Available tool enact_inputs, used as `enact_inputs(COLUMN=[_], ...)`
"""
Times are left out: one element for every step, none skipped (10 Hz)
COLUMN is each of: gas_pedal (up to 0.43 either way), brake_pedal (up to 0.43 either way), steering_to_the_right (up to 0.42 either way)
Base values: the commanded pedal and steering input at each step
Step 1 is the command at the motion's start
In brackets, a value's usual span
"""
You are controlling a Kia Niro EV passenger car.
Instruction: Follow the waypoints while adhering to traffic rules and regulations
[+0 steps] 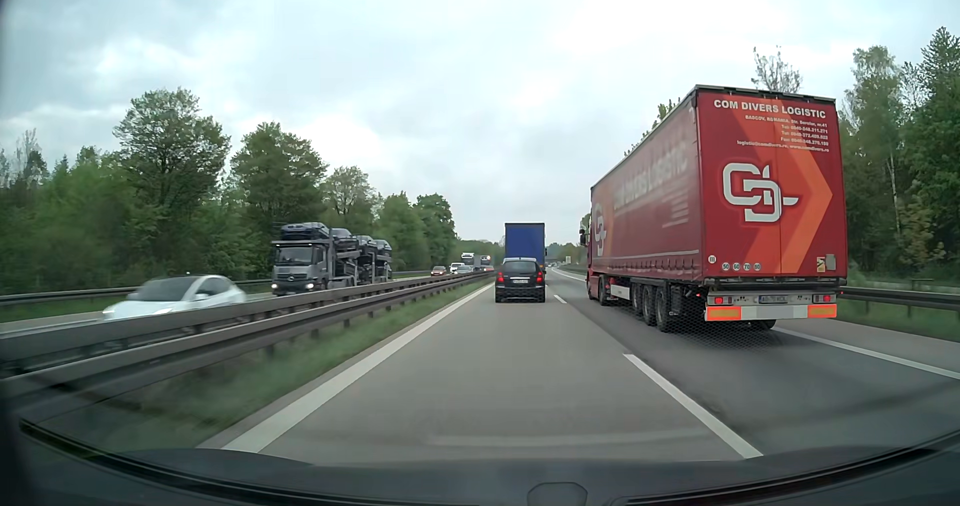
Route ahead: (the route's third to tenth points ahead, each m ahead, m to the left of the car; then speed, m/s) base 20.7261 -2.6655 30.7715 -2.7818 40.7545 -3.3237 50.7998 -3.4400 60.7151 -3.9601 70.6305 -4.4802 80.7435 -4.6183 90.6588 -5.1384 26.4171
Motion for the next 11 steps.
enact_inputs(gas_pedal=[0.087, 0.087, 0.098, 0.13, 0.13, 0.13, 0.13, 0.169, 0.209, 0.24, 0.248], brake_pedal=[0.0, 0.0, 0.0, 0.0, 0.0, 0.0, 0.0, 0.0, 0.0, 0.0, 0.0], steering_to_the_right=[0.0, 0.0, 0.0, 0.0, 0.001, 0.001, 0.001, 0.001, 0.001, 0.001, 0.001])
